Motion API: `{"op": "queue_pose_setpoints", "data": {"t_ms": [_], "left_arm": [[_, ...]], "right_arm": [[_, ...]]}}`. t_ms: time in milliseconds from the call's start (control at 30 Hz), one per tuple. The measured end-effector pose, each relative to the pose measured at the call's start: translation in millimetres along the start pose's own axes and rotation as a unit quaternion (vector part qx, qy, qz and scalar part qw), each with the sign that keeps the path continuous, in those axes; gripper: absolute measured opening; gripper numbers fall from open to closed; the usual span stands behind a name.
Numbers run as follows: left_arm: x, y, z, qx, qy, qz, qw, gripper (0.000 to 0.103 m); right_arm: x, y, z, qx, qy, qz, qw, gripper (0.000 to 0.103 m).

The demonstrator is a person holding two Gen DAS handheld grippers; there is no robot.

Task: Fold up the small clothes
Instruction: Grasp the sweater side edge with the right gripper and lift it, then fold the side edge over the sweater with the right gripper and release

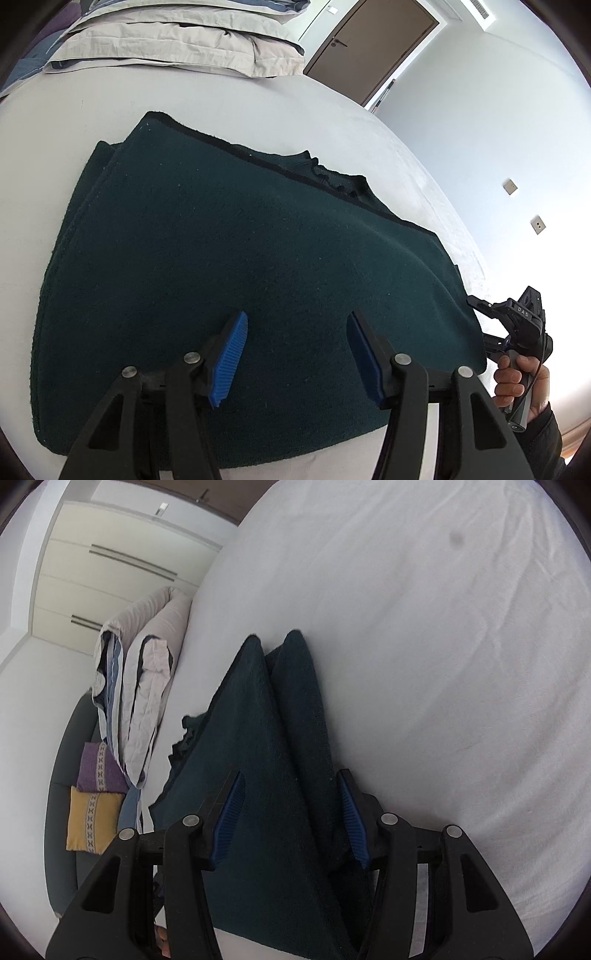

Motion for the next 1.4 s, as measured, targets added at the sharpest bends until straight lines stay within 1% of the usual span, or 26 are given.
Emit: {"op": "queue_pose_setpoints", "data": {"t_ms": [67,133,200,267,300,333,400,467,533,633,667,700,800,867,933,1000,1033,1067,1100,1167,1233,1300,1400], "left_arm": [[-0.5,0.6,1.5,-0.001,0.003,-0.001,1.0000,0.060],[-3.7,3.1,4.5,-0.006,0.006,-0.006,0.9999,0.060],[-11.1,4.6,7.8,-0.012,0.002,-0.015,0.9998,0.060],[-16.8,2.0,11.4,-0.014,-0.006,-0.018,0.9997,0.060],[-18.8,-1.5,12.9,-0.012,-0.009,-0.014,0.9998,0.060],[-19.7,-5.7,14.1,-0.011,-0.012,-0.009,0.9998,0.059],[-19.6,-14.3,16.5,-0.007,-0.014,0.001,0.9999,0.059],[-17.4,-21.0,18.5,-0.003,-0.016,0.011,0.9998,0.058],[-15.8,-22.9,19.6,-0.005,-0.016,0.012,0.9998,0.058],[-12.9,-22.9,18.8,-0.005,-0.012,-0.002,0.9999,0.057],[-11.7,-22.6,18.9,-0.005,-0.010,-0.008,0.9999,0.057],[-10.4,-22.0,19.4,-0.005,-0.007,-0.015,0.9998,0.056],[-6.5,-18.6,21.4,-0.002,0.007,-0.040,0.9992,0.056],[-2.3,-14.2,23.3,-0.001,0.022,-0.057,0.9981,0.056],[6.3,-7.0,26.2,-0.004,0.044,-0.069,0.9966,0.057],[15.3,-0.9,29.9,-0.005,0.069,-0.091,0.9934,0.059],[19.7,2.3,32.3,-0.006,0.083,-0.104,0.9911,0.062],[23.2,5.2,34.7,-0.007,0.094,-0.116,0.9888,0.066],[25.3,7.3,36.9,-0.007,0.103,-0.127,0.9866,0.069],[26.1,8.5,40.7,-0.002,0.117,-0.152,0.9815,0.077],[21.9,5.6,41.9,0.011,0.121,-0.166,0.9787,0.083],[18.2,0.2,42.5,0.025,0.120,-0.171,0.9778,0.084],[8.8,-9.0,45.6,0.042,0.117,-0.172,0.9773,0.084]], "right_arm": [[5.6,-1.9,-5.8,0.016,-0.003,0.019,1.000,0.049],[7.5,-1.3,-8.4,0.016,-0.012,0.042,0.999,0.048],[4.9,-2.1,-9.6,0.013,-0.024,0.059,0.998,0.044],[-2.4,-4.3,-10.0,0.009,-0.035,0.058,0.998,0.031],[-4.9,-5.6,-10.5,0.007,-0.036,0.053,0.998,0.027],[-9.4,-6.1,-11.7,0.004,-0.037,0.046,0.998,0.019],[-11.0,-6.0,-12.4,-0.005,-0.042,0.046,0.998,0.015],[-10.2,-5.4,-13.4,-0.017,-0.036,0.030,0.999,0.014],[-6.8,-4.5,-14.5,-0.027,-0.026,0.010,0.999,0.014],[1.7,-1.2,-15.6,-0.042,-0.008,-0.023,0.999,0.012],[1.7,-1.2,-15.6,-0.042,-0.008,-0.023,0.999,0.012],[10.7,3.4,-17.1,-0.053,0.014,-0.055,0.997,0.012],[37.4,9.8,-20.1,-0.069,0.051,-0.092,0.992,0.012],[68.6,9.6,-22.5,-0.076,0.089,-0.115,0.986,0.012],[111.2,0.3,-31.8,-0.075,0.149,-0.138,0.976,0.012],[160.0,-20.3,-51.4,-0.062,0.221,-0.153,0.961,0.012],[182.4,-34.3,-65.1,-0.050,0.255,-0.153,0.954,0.012],[203.5,-50.7,-81.3,-0.036,0.287,-0.150,0.945,0.012],[217.9,-67.8,-95.9,-0.021,0.315,-0.148,0.937,0.012],[231.1,-103.0,-120.9,0.014,0.351,-0.150,0.924,0.012],[228.1,-133.3,-136.4,0.046,0.355,-0.159,0.920,0.012],[225.0,-146.3,-144.4,0.047,0.358,-0.165,0.918,0.012],[227.8,-143.9,-148.6,0.038,0.363,-0.166,0.916,0.012]]}}
Point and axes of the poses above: each gripper's, at about its wrist camera, not at the fingertips, and y roughly against the way its jaws point, x to its left, z to its top, the point moved 9 cm from there along -y, roughly the way its jaws point, and after that the axes turned 9 degrees about x, right-handed, at the moved point
